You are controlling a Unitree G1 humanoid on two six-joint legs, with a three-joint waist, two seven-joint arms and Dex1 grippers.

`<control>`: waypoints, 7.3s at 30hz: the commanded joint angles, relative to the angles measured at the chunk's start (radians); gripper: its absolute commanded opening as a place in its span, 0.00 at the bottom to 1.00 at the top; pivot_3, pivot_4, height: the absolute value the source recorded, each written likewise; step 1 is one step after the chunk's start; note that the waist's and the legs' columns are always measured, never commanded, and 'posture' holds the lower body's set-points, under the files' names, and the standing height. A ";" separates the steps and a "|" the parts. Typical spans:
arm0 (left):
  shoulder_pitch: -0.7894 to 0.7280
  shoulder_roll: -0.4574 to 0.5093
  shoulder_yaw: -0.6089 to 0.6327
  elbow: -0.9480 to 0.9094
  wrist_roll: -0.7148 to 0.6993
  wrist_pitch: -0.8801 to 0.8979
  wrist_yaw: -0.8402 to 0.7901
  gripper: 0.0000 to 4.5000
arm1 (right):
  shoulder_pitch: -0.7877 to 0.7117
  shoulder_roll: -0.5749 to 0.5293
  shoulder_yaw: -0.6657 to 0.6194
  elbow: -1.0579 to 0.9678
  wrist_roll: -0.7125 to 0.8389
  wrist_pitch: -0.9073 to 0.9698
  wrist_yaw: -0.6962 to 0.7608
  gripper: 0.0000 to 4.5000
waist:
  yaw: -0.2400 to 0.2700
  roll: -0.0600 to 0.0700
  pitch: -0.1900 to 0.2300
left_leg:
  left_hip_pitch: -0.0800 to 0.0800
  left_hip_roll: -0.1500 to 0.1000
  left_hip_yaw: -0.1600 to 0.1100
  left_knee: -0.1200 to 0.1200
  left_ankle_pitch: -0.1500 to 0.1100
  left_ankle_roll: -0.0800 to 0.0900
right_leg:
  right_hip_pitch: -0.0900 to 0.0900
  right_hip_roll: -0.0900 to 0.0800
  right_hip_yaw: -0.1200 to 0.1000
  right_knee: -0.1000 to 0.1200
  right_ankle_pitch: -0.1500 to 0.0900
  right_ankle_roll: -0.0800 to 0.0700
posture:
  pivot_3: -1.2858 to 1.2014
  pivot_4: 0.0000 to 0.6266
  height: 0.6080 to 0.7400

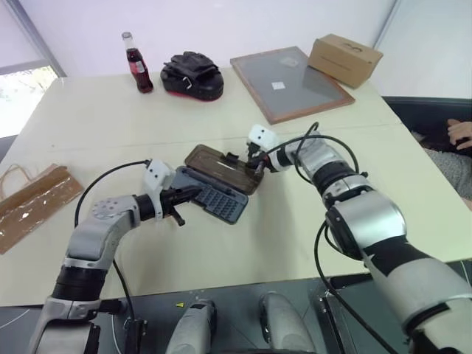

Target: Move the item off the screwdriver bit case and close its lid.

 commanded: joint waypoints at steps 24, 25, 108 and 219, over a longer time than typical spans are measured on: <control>-0.175 -0.027 0.192 0.129 -0.032 -0.050 0.144 0.00 | 0.157 -0.047 0.114 -0.431 -0.074 -0.252 0.105 0.00 | 0.004 0.000 0.000 | 0.000 0.000 -0.001 0.000 0.000 -0.001 | 0.000 0.000 0.000 0.000 0.000 0.000 | 0.52 0.24 1.00; -0.183 -0.028 0.197 0.146 -0.029 -0.058 0.152 0.00 | 0.176 -0.056 0.116 -0.470 -0.074 -0.245 0.104 0.00 | 0.004 0.000 0.000 | -0.001 0.000 -0.001 0.001 0.000 -0.001 | 0.000 0.000 0.000 0.000 0.000 0.000 | 0.52 0.24 1.00; -0.076 0.084 0.100 0.132 -0.022 -0.040 -0.297 0.00 | 0.477 -0.494 -0.072 -1.397 0.169 0.482 0.194 0.98 | 0.030 -0.001 0.000 | -0.005 0.000 0.000 0.002 0.000 0.000 | -0.001 -0.003 -0.002 -0.001 0.000 0.000 | 0.52 0.24 1.00; -0.249 -0.007 0.060 0.051 0.045 0.032 -0.278 0.00 | 0.747 -0.561 -0.305 -1.864 1.357 1.285 -0.561 0.01 | 0.028 -0.003 -0.003 | -0.003 0.001 -0.001 0.005 -0.002 0.005 | 0.003 -0.002 -0.004 -0.002 -0.001 0.003 | 0.52 0.24 1.00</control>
